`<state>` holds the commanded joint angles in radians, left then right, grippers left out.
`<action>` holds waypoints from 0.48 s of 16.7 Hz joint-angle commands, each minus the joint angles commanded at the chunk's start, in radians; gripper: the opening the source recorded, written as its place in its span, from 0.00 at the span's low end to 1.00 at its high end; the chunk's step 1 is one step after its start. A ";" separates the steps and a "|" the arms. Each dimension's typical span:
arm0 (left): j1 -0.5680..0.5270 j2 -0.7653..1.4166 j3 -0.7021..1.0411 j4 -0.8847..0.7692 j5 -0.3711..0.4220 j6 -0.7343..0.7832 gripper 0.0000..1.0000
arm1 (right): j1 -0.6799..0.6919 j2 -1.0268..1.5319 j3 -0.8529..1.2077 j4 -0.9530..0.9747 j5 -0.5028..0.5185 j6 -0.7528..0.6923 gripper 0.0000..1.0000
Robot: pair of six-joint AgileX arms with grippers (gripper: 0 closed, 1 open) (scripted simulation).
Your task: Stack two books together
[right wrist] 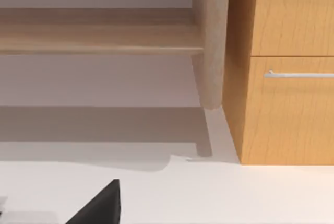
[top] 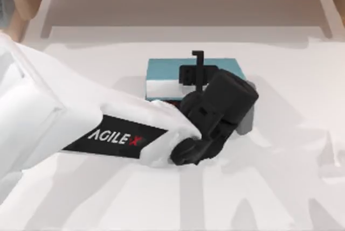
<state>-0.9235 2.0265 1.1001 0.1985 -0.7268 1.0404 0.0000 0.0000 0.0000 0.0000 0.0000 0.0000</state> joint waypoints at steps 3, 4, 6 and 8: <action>0.002 0.002 0.001 0.001 0.001 0.001 0.00 | 0.000 0.000 0.000 0.000 0.000 0.000 1.00; 0.002 0.002 0.001 0.001 0.001 0.001 0.00 | 0.000 0.000 0.000 0.000 0.000 0.000 1.00; 0.002 0.002 0.001 0.001 0.001 0.001 0.15 | 0.000 0.000 0.000 0.000 0.000 0.000 1.00; 0.002 0.002 0.001 0.001 0.001 0.001 0.30 | 0.000 0.000 0.000 0.000 0.000 0.000 1.00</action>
<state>-0.9217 2.0288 1.1014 0.1996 -0.7259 1.0414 0.0000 0.0000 0.0000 0.0000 0.0000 0.0000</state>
